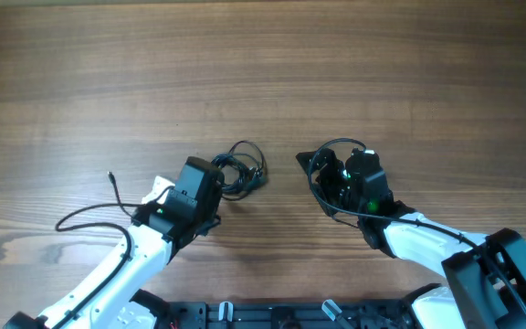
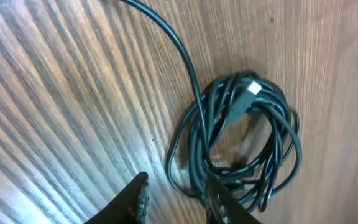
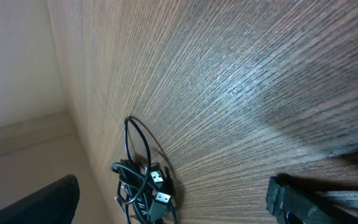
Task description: Untangle cables
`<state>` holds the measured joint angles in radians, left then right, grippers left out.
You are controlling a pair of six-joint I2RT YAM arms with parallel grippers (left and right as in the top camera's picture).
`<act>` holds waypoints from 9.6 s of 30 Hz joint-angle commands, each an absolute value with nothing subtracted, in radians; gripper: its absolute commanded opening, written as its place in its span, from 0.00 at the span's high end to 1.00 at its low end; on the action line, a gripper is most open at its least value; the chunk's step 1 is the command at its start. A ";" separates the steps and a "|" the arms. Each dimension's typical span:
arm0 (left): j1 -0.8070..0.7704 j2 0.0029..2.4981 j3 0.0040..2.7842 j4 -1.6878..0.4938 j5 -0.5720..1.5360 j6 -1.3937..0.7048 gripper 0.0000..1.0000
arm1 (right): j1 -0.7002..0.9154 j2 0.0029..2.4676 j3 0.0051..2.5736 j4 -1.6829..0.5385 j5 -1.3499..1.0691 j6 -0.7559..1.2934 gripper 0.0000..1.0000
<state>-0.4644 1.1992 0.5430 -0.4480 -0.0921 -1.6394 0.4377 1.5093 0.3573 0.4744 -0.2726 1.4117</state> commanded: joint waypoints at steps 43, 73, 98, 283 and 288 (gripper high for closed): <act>-0.450 1.008 0.543 -0.290 0.316 -0.809 0.96 | 0.492 1.554 0.316 0.780 -0.657 0.891 0.14; -0.450 1.008 0.543 -0.211 0.047 -1.239 0.96 | 0.492 1.554 0.316 0.759 -0.654 0.893 0.95; -0.450 1.097 0.542 -0.306 0.269 -0.792 0.52 | 0.492 1.554 0.316 0.733 -0.604 0.919 0.95; -0.631 1.253 0.543 0.326 0.044 -2.181 0.96 | 0.713 1.450 0.316 0.557 -0.091 1.393 0.74; -0.570 1.253 0.543 0.326 0.146 -2.181 0.96 | 0.713 1.450 0.316 0.511 0.002 1.390 0.73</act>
<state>-0.6102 1.2606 0.5335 0.2993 0.0814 -2.0239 0.7029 1.4345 0.3180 0.5354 -0.0643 1.4353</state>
